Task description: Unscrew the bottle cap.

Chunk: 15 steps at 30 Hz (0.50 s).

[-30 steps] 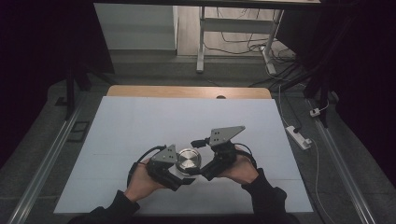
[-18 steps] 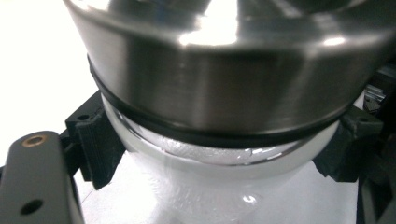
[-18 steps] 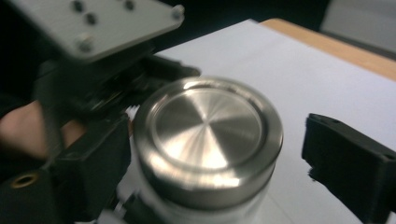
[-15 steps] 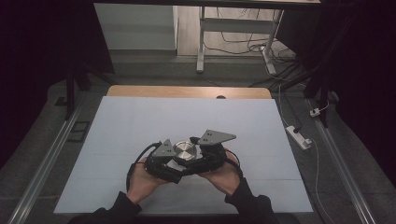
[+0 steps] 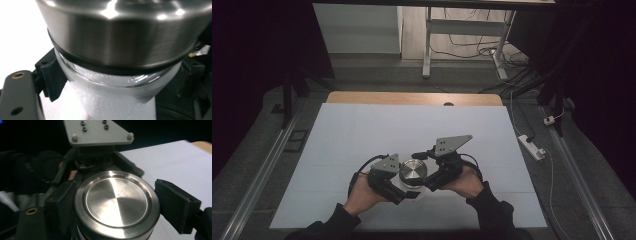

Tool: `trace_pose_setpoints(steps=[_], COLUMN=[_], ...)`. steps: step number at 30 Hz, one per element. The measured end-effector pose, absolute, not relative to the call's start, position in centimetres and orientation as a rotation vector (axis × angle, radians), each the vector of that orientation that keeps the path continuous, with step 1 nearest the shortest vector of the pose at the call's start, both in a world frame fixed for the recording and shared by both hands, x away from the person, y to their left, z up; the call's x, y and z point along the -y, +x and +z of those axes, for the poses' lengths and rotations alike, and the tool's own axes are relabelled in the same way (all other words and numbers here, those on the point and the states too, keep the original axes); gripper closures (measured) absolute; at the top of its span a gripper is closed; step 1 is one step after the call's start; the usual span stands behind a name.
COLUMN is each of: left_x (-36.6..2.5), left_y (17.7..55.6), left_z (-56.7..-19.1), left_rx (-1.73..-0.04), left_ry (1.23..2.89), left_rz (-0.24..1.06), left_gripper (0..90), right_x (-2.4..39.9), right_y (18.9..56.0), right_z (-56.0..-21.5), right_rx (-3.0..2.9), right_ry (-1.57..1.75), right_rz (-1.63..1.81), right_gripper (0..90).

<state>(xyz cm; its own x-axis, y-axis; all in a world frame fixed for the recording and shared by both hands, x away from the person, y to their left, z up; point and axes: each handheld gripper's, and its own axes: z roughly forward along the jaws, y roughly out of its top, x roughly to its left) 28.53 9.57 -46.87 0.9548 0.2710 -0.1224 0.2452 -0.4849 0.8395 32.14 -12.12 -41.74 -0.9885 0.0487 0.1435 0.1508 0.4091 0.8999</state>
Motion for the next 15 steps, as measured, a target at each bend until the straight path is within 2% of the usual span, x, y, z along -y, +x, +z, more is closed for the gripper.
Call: trace_pose_setpoints(steps=[1,3,4,8,15], left_x=[-9.5,-9.7,-9.8,-10.0,-9.7], left_y=[28.6,28.7,28.7,28.9,28.8], left_z=[-46.9,-46.9,-46.9,-47.0,-47.1], left_rx=[-0.370,-0.402,-0.426,-0.533,-0.604], left_ry=[2.105,2.108,2.112,2.118,2.114], left_rz=[0.045,0.065,0.088,0.164,0.206], left_gripper=[16.1,16.0,16.0,16.0,16.1], right_x=[12.2,12.1,11.9,11.1,9.7], right_y=[32.2,32.0,31.8,31.0,30.5], right_z=[-41.7,-41.4,-41.3,-41.0,-42.2], right_rx=[2.564,2.585,2.601,2.727,2.797], right_ry=[-0.192,-0.242,-0.268,-0.414,-0.674], right_rz=[-1.636,-1.608,-1.595,-1.603,-1.660], right_gripper=[18.3,4.9,3.5,2.9,10.4])
